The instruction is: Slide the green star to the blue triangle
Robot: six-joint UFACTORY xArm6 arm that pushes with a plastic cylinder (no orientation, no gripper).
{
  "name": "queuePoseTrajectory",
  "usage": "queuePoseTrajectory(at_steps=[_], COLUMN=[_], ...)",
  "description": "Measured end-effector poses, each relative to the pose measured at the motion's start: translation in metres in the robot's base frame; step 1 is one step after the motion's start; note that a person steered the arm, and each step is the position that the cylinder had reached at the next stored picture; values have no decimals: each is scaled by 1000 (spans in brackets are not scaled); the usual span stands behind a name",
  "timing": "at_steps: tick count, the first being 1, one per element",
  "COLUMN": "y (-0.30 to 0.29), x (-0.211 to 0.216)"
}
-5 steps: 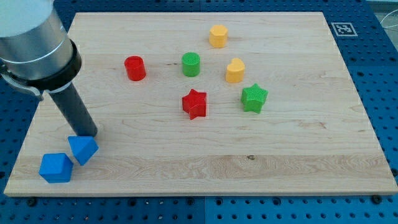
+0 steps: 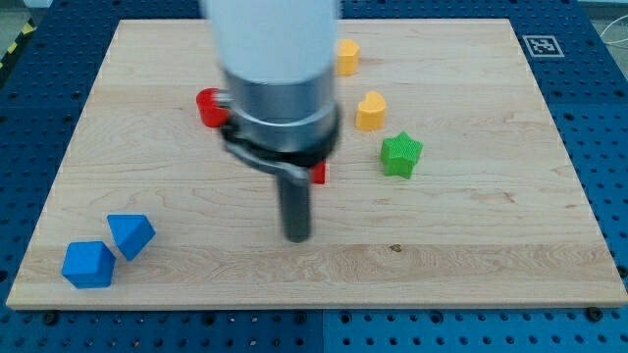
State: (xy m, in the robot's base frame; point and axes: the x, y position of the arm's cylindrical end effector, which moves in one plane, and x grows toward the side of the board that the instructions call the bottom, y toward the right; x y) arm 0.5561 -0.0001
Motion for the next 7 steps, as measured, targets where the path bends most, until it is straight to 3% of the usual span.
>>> queuePoseTrajectory(at_steps=[2,3,4,7], y=[134,187,194,103], x=[-38,-82,-113,-118])
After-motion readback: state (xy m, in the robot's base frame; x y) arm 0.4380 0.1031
